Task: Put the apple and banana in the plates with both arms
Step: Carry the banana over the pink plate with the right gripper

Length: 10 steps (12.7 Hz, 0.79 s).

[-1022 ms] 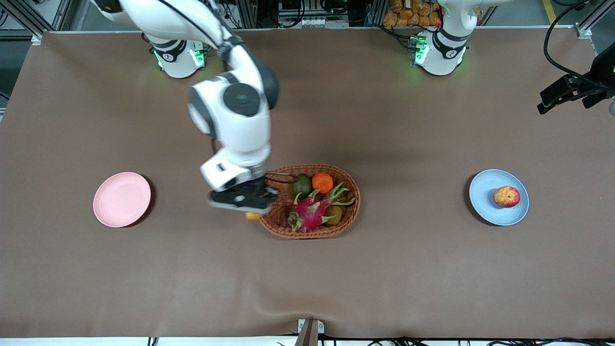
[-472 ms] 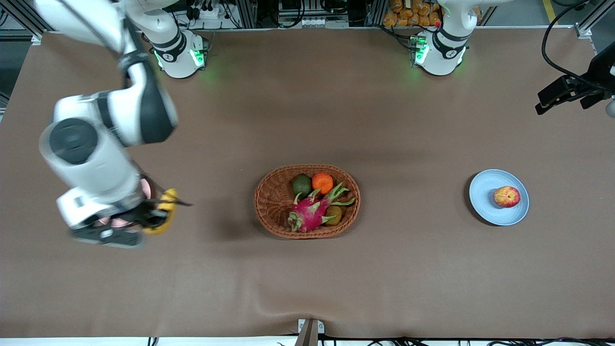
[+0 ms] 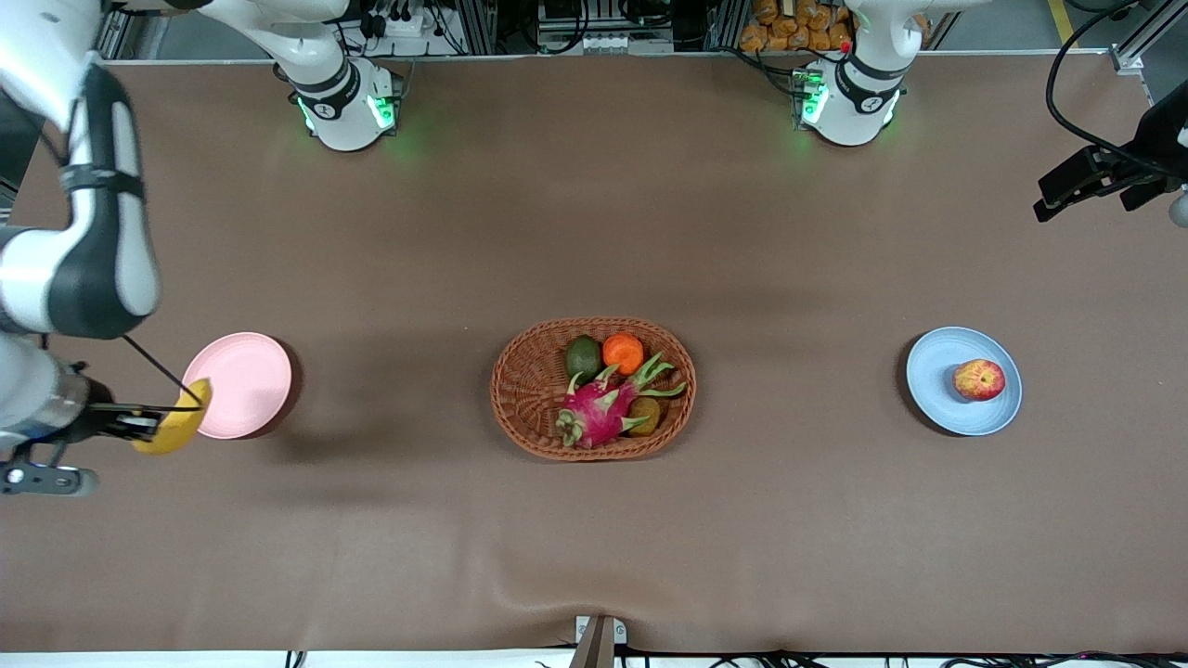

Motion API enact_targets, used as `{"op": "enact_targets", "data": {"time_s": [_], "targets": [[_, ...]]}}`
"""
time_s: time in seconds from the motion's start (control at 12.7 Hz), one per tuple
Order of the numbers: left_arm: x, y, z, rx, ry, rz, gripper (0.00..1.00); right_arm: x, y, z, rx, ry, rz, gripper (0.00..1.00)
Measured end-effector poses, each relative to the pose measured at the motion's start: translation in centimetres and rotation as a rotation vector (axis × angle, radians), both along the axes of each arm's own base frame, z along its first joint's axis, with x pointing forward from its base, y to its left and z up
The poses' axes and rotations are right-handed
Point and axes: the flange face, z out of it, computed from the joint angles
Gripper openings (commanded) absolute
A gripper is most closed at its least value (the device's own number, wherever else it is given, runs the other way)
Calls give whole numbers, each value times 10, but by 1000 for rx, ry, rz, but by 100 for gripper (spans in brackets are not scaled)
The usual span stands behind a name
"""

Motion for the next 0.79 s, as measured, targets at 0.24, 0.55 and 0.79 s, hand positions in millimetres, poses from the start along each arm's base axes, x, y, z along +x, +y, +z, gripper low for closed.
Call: {"op": "enact_targets", "data": {"time_s": [0.24, 0.55, 0.79], "targets": [[0, 0, 0, 0, -1, 0, 100, -10, -1, -43, 21, 88, 5, 0], [0, 0, 0, 0, -1, 0, 100, -30, 1, -94, 77, 224, -24, 0], [0, 0, 0, 0, -2, 0, 100, -32, -4, -95, 81, 236, -34, 78]]}}
